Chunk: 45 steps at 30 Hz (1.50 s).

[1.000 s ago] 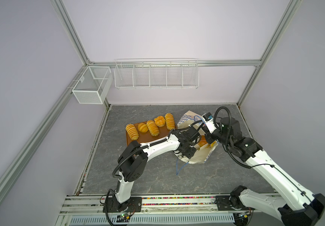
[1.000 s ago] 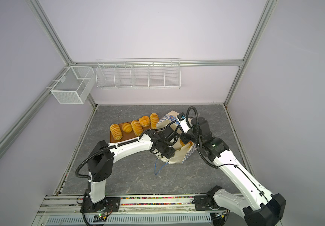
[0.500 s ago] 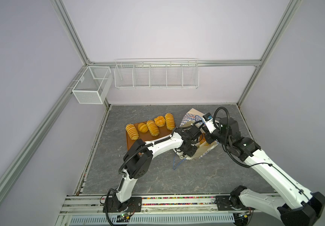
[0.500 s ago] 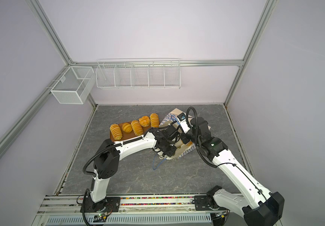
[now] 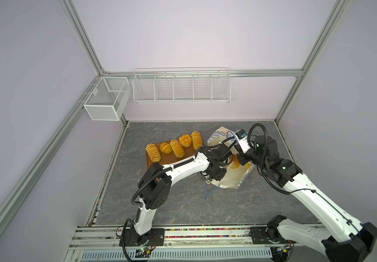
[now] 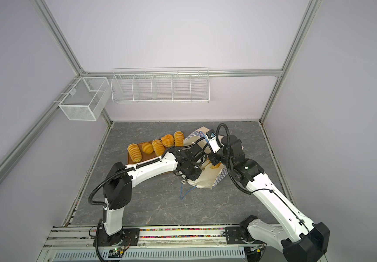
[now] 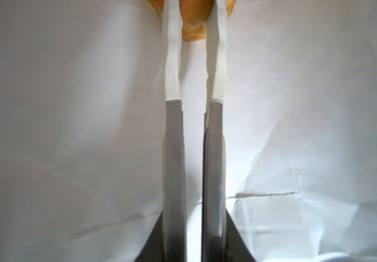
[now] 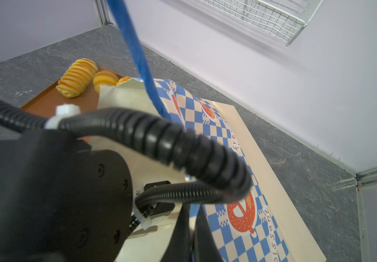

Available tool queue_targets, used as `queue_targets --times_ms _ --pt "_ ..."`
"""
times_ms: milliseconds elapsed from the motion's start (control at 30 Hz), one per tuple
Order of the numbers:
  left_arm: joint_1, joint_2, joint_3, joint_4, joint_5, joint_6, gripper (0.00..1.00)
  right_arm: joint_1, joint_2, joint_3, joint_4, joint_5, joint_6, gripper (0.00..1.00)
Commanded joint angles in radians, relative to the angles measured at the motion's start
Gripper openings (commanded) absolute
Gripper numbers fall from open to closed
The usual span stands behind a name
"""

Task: Take the fake bread out of the paper bag
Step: 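Lift the brown bun with the left tongs out of the bag toward the tray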

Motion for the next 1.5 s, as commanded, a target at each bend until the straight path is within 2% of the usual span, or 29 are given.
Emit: queue_targets --times_ms 0,533,967,1267,1467 --pt "0.011 -0.059 -0.021 -0.053 -0.032 0.015 0.01 0.020 0.012 0.006 0.038 -0.045 -0.009 0.07" --pt "0.011 -0.260 -0.127 -0.104 -0.055 0.023 0.00 0.018 0.104 0.059 0.043 0.017 0.035 0.07" --pt "0.012 -0.413 -0.143 -0.153 -0.059 0.046 0.00 0.011 0.147 0.096 0.031 0.080 0.066 0.07" --pt "0.012 -0.535 -0.160 -0.185 -0.057 0.041 0.00 -0.006 0.185 0.127 0.038 0.071 0.086 0.07" --pt "0.012 -0.661 -0.220 -0.165 -0.144 0.011 0.00 -0.020 0.205 0.133 0.039 0.069 0.104 0.07"
